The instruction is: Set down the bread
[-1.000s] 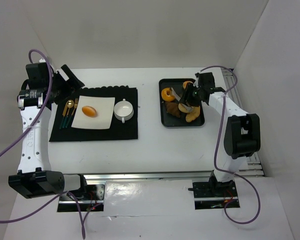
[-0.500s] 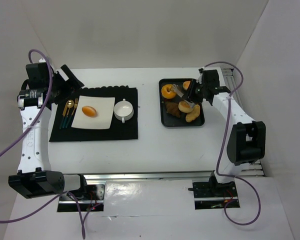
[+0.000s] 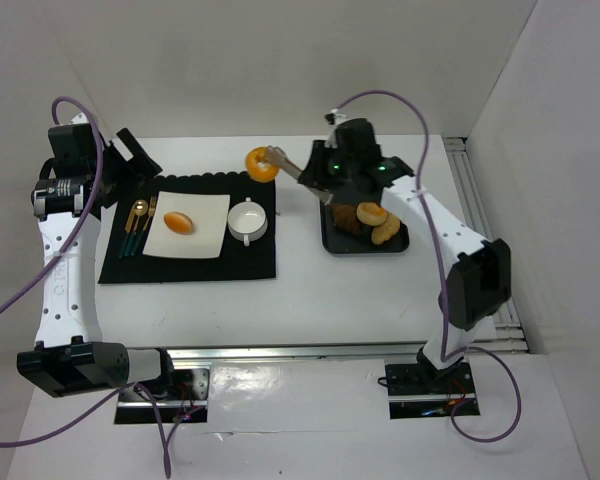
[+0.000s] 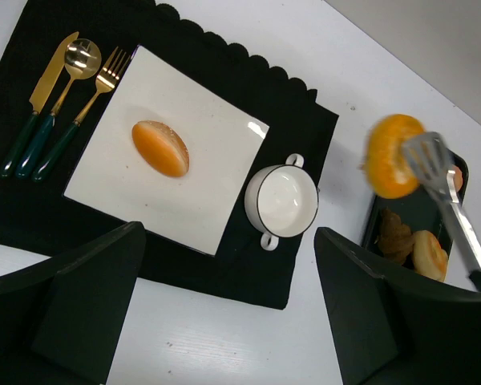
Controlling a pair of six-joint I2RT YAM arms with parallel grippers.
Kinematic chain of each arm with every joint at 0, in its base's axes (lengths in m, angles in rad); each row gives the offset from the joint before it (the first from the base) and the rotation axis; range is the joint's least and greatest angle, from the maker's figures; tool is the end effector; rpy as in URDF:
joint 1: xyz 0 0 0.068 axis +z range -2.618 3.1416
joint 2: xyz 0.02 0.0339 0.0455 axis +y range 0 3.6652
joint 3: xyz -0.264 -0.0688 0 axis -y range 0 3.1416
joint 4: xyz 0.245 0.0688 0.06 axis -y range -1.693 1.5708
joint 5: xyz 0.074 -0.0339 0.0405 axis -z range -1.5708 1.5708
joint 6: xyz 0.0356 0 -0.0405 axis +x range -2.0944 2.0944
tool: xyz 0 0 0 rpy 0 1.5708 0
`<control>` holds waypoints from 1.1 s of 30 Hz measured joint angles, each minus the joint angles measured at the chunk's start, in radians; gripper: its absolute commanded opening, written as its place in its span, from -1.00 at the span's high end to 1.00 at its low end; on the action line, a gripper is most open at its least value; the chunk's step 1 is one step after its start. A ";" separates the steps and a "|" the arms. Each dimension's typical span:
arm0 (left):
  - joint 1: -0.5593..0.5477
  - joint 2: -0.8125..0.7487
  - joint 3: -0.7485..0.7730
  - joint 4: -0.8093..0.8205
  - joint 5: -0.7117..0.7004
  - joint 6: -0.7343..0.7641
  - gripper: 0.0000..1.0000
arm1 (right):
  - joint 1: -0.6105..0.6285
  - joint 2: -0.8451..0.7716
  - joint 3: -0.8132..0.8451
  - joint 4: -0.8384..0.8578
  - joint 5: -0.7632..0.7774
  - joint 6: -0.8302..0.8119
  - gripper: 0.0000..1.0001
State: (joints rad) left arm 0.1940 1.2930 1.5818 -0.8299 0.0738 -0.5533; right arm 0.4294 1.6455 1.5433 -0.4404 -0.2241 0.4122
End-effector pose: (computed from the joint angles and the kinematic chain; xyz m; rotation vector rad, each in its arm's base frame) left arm 0.2549 0.0474 0.4383 -0.7338 1.9932 -0.2918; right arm 0.3446 0.1665 0.3553 -0.1575 2.1813 0.7277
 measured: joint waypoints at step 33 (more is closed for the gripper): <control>0.008 -0.014 0.005 -0.024 -0.036 0.000 -1.00 | 0.334 0.647 0.544 -0.006 0.064 0.006 -0.06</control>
State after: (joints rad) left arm 0.2024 1.2785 1.5867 -0.8539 0.0380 -0.5529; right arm 0.7635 2.2925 2.0872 -0.4469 -0.1604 0.4179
